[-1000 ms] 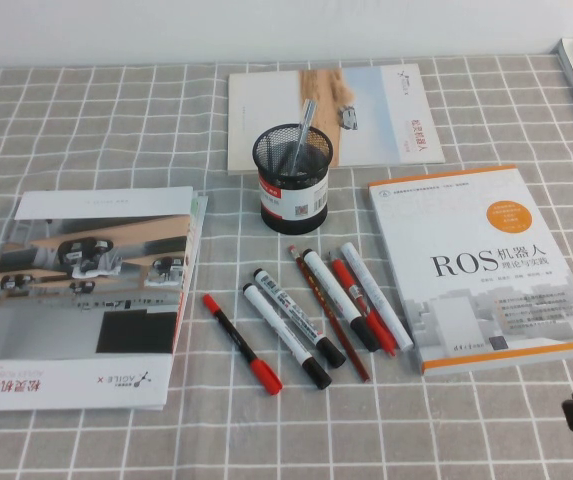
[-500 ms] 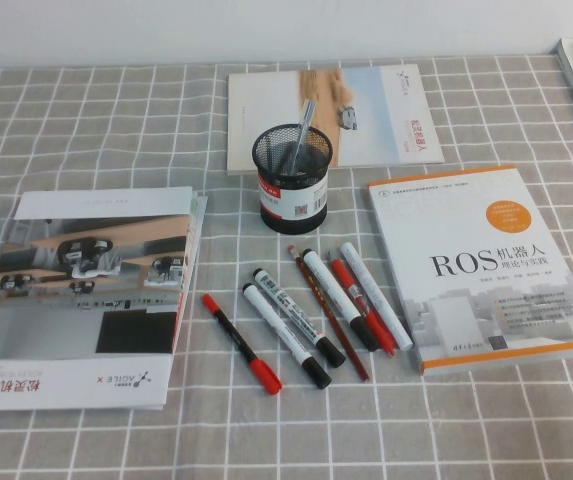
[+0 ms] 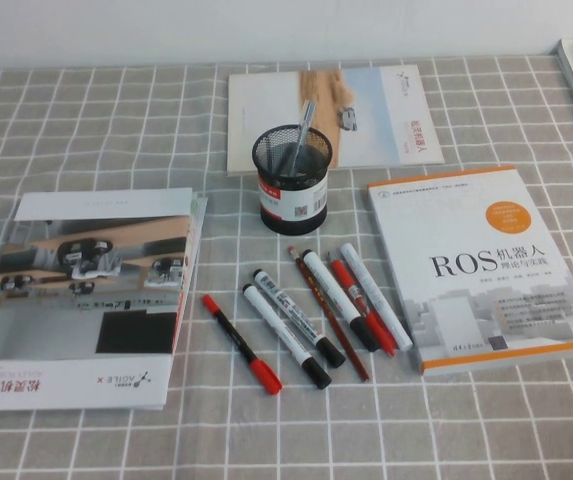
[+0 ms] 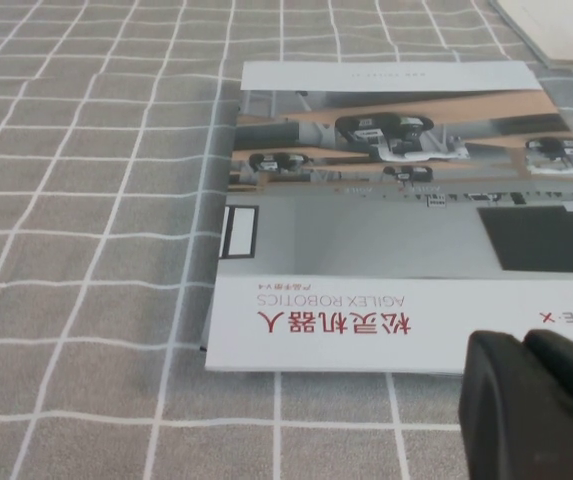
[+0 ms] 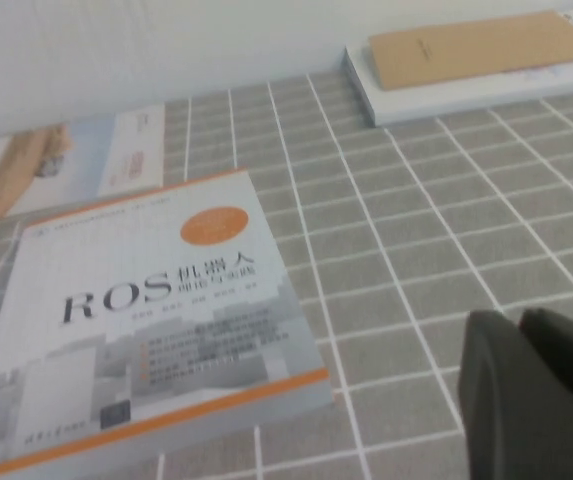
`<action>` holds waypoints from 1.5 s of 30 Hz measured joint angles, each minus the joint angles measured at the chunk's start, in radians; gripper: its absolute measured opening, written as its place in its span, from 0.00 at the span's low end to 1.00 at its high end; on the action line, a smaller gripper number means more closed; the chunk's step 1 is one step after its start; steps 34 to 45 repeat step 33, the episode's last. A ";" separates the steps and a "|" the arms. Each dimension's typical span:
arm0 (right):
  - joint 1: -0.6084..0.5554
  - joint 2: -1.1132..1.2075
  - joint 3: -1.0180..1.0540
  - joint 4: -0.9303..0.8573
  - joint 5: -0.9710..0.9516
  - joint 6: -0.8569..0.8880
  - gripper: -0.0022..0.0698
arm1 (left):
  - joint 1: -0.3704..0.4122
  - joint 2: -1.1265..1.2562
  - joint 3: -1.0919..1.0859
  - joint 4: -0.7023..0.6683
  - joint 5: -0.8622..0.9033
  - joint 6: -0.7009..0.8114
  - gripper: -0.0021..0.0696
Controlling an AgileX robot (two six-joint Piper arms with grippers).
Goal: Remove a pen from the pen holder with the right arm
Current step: 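Take a marker out of the pen holder and lay it on the table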
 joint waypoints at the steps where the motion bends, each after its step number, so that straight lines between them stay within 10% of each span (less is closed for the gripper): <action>1: 0.000 0.000 0.000 0.000 0.020 0.000 0.01 | 0.000 0.000 0.000 0.000 0.000 0.000 0.02; 21: 0.051 -0.001 0.000 0.194 0.132 -0.376 0.01 | 0.000 0.000 0.000 0.000 0.000 0.000 0.02; 45: 0.051 -0.001 0.000 0.230 0.134 -0.390 0.01 | 0.000 0.000 0.000 0.000 0.000 0.000 0.02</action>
